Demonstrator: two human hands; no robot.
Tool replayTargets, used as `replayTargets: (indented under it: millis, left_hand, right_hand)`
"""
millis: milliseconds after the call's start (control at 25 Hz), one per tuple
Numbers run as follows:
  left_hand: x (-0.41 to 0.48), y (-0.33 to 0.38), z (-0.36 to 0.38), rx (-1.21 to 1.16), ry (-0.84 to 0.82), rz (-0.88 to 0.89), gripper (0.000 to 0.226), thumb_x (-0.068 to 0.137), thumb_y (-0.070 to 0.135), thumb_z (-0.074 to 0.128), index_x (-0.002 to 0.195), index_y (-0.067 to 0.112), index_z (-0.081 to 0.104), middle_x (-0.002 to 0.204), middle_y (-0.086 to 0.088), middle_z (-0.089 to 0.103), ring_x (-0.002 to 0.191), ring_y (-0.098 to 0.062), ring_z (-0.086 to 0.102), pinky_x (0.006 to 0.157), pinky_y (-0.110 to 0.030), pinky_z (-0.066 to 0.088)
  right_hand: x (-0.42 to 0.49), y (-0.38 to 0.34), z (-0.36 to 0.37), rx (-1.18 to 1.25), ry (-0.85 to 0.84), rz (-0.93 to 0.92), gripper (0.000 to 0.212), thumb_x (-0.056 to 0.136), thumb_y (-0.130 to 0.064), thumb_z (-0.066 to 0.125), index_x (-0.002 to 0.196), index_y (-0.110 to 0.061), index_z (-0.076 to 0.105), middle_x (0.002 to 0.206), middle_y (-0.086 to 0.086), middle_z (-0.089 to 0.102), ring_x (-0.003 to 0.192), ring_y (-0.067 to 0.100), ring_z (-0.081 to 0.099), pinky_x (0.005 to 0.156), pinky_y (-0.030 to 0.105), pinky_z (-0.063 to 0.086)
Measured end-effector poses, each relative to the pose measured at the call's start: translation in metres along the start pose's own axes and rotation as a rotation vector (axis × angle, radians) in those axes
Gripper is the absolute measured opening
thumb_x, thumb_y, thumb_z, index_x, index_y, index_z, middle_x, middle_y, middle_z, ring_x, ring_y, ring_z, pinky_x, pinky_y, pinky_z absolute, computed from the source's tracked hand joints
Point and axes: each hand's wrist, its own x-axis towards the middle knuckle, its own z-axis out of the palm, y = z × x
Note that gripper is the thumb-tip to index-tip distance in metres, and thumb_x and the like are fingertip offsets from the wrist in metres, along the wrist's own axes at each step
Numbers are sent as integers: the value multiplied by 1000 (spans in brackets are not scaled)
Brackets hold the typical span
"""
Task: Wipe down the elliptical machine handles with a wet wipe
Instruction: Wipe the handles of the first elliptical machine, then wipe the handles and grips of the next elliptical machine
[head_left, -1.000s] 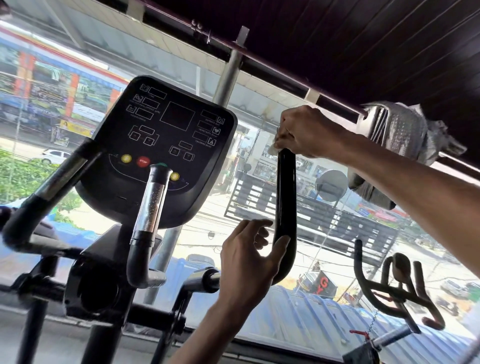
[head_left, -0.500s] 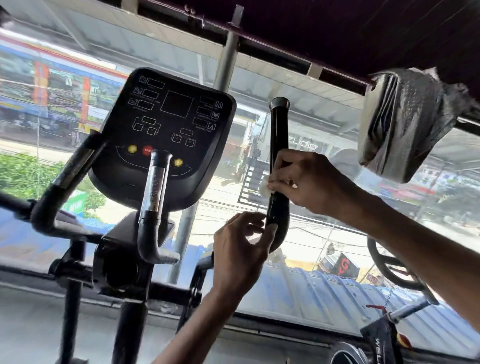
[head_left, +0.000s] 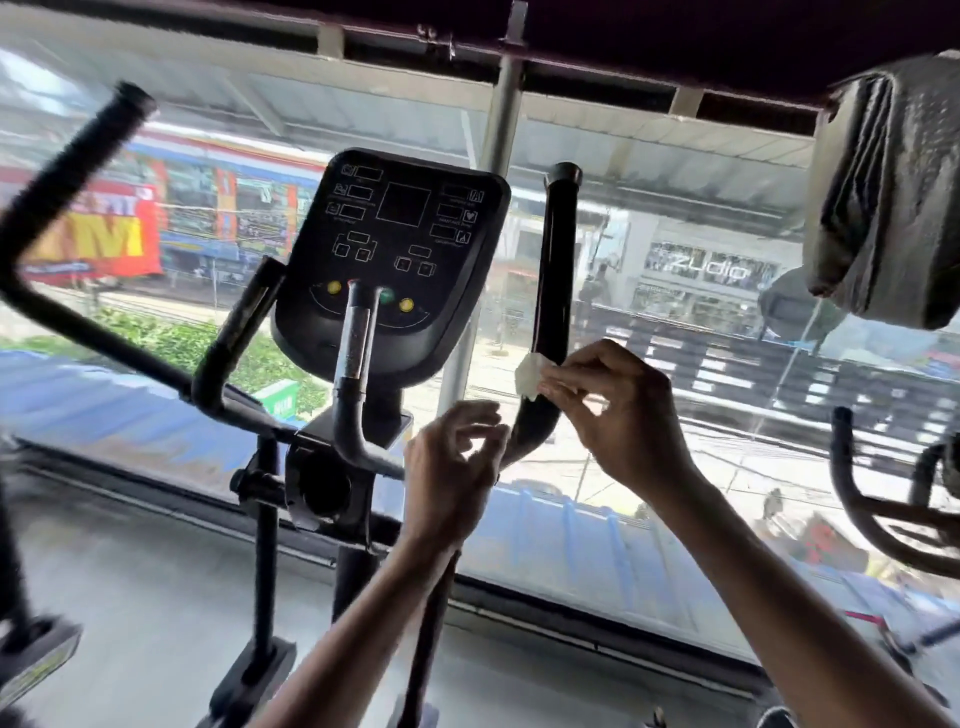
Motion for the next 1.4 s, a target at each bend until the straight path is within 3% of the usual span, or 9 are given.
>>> replayTargets:
  millis: [240, 400, 520, 640, 760, 880, 1040, 1240, 1400]
  left_hand:
    - [-82, -10, -40, 129, 175, -201, 19, 88, 8, 72, 94, 26, 73, 91, 11, 77, 82, 2, 71, 79, -15, 55]
    - [-167, -16, -104, 266, 392, -424, 11, 90, 16, 71, 94, 26, 72, 92, 12, 75, 84, -1, 71, 75, -17, 54]
    - [-246, -4, -170, 405, 608, -532, 11, 89, 15, 71, 97, 23, 72, 91, 9, 73, 83, -4, 69, 72, -16, 51]
    - [-340, 29, -234, 514, 862, -651, 9, 89, 14, 70, 96, 19, 73, 87, 2, 72, 80, -10, 65, 63, -10, 48]
    - [-453, 77, -291, 483, 1205, -728, 8, 78, 23, 70, 71, 25, 68, 74, -4, 71, 74, -18, 63, 70, -31, 53]
    - [-570, 135, -330, 457, 1435, -730, 5, 62, 25, 57, 60, 22, 59, 63, -2, 59, 68, -19, 55, 65, -33, 44]
    - [-728, 224, -355, 423, 1733, -698, 28, 89, -1, 60, 69, 19, 56, 66, -1, 55, 62, -18, 51, 41, -13, 37]
    - [-893, 307, -373, 418, 1974, -693, 30, 87, 4, 60, 64, 21, 55, 63, 1, 54, 62, -19, 53, 40, -15, 34]
    - [-993, 357, -395, 427, 2132, -678, 29, 87, -7, 54, 69, 15, 57, 73, -5, 55, 81, -22, 53, 39, -13, 30]
  right_hand:
    - [-92, -50, 33, 977, -8, 823, 22, 85, -4, 73, 76, -22, 78, 75, -2, 73, 70, 10, 66, 69, 25, 53]
    - [-157, -122, 68, 1595, -423, 1253, 16, 94, -5, 61, 86, -16, 70, 83, 5, 71, 76, 17, 67, 67, 27, 55]
    - [-198, -195, 98, 1682, -750, 1360, 9, 97, -8, 57, 92, -13, 62, 85, 9, 69, 68, 14, 69, 59, 22, 56]
    - [-230, -285, 111, 1680, -1053, 1303, 12, 99, -2, 53, 94, -9, 63, 81, 5, 71, 65, 9, 70, 60, 18, 57]
    - [-262, -388, 88, 1713, -1376, 1162, 15, 98, -4, 50, 93, -8, 63, 91, 9, 67, 66, 7, 70, 63, 17, 58]
    - [-304, -492, 44, 1878, -1568, 1022, 11, 76, -14, 73, 83, -6, 76, 109, 20, 68, 88, 16, 70, 85, 20, 57]
    - [-389, -620, -30, 1842, -1737, 391, 74, 53, -53, 89, 96, 5, 73, 126, 20, 65, 119, 15, 59, 112, 43, 40]
    - [-470, -757, -134, 1672, -1831, 308, 13, 88, -14, 73, 97, -5, 74, 98, 13, 71, 86, 17, 67, 96, 40, 52]
    - [-524, -862, -197, 1460, -1894, 154, 9, 93, -17, 69, 89, -9, 71, 91, 15, 71, 63, 15, 67, 63, 28, 59]
